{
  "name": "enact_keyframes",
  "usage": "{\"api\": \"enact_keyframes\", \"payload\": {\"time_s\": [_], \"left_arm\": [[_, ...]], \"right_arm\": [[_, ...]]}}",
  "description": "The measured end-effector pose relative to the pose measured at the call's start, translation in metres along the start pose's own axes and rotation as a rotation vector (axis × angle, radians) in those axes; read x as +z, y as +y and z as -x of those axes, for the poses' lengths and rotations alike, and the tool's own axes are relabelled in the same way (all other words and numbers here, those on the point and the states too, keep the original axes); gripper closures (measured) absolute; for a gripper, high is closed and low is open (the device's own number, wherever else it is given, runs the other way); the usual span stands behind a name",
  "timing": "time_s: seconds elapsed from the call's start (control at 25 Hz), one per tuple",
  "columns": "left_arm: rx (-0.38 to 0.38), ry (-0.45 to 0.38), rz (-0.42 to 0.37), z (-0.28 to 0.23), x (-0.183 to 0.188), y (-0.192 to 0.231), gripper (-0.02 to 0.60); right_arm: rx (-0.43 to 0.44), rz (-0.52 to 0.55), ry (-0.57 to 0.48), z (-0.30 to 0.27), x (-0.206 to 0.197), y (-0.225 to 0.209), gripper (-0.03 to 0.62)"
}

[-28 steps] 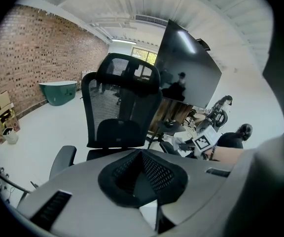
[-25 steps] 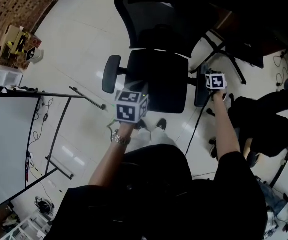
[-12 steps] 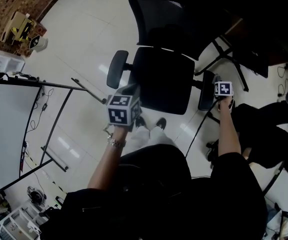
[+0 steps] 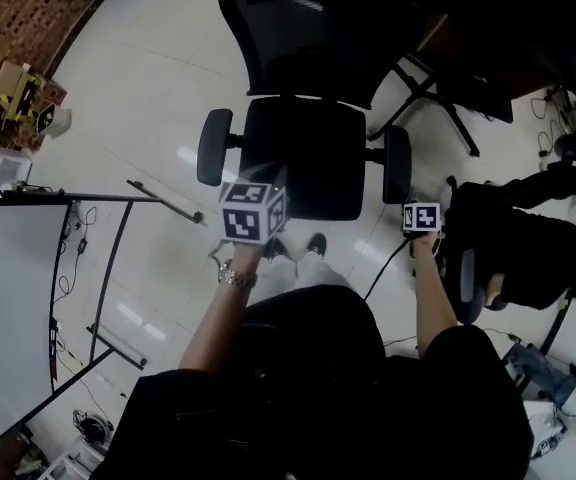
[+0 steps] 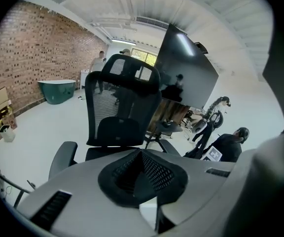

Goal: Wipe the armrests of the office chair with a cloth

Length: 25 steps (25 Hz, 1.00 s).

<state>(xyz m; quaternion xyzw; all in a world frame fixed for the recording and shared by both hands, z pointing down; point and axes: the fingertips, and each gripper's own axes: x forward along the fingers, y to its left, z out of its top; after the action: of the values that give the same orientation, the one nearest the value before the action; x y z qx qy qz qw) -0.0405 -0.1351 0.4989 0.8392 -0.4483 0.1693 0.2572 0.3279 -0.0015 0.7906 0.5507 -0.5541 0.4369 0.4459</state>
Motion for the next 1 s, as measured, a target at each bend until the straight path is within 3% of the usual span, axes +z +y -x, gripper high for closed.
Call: {"api": "enact_keyframes", "payload": {"time_s": [0.16,0.32,0.44,0.56,0.72,1.0], "left_arm": [[-0.058,0.002,-0.026,-0.005,0.003,-0.017,0.584],[-0.094,-0.005,-0.043,-0.007,0.005,-0.030,0.584],[-0.112,-0.012,-0.051,-0.006,0.007,-0.037,0.584],[-0.120,-0.025,-0.060,-0.004,0.012,-0.041,0.584],[-0.119,-0.059,-0.075,-0.002,0.026,-0.044,0.584],[-0.096,-0.083,-0.091,0.012,0.035,-0.036,0.584]], "right_arm": [[0.139,0.002,-0.067,0.011,-0.022,0.073,0.551],[0.372,0.102,-0.353,0.079,0.041,0.175,0.551],[0.503,0.124,-0.529,0.155,0.093,0.227,0.551],[0.542,0.149,-0.581,0.204,0.126,0.254,0.551],[0.600,0.064,-0.616,0.235,0.158,0.264,0.553],[0.544,0.159,-0.611,0.247,0.161,0.288,0.555]]}}
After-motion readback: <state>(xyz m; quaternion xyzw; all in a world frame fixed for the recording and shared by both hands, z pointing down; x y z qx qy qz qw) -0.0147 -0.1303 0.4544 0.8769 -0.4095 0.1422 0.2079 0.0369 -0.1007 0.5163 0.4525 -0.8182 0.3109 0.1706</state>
